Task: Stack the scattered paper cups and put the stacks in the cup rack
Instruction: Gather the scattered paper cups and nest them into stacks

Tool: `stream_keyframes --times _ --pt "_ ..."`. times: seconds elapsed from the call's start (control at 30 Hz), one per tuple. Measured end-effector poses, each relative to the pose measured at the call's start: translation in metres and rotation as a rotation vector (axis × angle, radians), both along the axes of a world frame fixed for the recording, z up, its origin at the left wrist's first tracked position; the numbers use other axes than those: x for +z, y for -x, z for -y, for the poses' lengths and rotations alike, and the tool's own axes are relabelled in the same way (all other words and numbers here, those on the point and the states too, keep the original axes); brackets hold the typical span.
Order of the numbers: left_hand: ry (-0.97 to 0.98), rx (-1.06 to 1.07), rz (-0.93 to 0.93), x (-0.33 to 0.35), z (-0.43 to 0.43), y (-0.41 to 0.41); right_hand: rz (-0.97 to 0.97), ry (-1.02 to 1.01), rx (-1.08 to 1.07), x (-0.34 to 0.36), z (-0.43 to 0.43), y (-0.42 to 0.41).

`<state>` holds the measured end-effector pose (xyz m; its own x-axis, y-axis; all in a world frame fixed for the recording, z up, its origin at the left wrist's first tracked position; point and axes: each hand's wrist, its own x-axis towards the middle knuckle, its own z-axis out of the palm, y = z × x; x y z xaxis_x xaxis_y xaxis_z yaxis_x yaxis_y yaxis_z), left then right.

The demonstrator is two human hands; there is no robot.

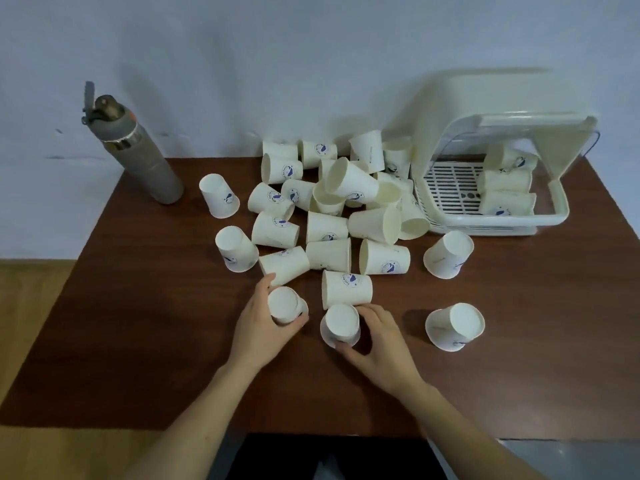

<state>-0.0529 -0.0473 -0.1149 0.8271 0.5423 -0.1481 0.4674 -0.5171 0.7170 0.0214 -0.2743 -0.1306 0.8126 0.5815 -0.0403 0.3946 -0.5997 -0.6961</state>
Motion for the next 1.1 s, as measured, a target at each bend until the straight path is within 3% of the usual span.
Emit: stream_keyframes --times 0.17,0.3,0.6,0.87,1.1 --pt "-0.034 0.018 0.218 -0.037 0.0 0.005 0.239 0.036 0.012 -0.024 -0.002 0.002" --pt "-0.108 -0.043 0.313 -0.054 -0.001 0.005 0.288 0.061 -0.012 -0.031 -0.007 0.007" --pt "-0.321 -0.191 0.259 -0.053 0.005 0.009 0.191 -0.202 -0.094 -0.035 -0.01 0.014" --pt "-0.441 -0.289 0.223 -0.049 0.015 0.019 0.199 -0.124 -0.091 -0.028 -0.011 0.026" --pt "-0.212 -0.227 0.38 -0.054 0.002 0.011 0.109 -0.414 -0.123 -0.031 -0.004 0.016"
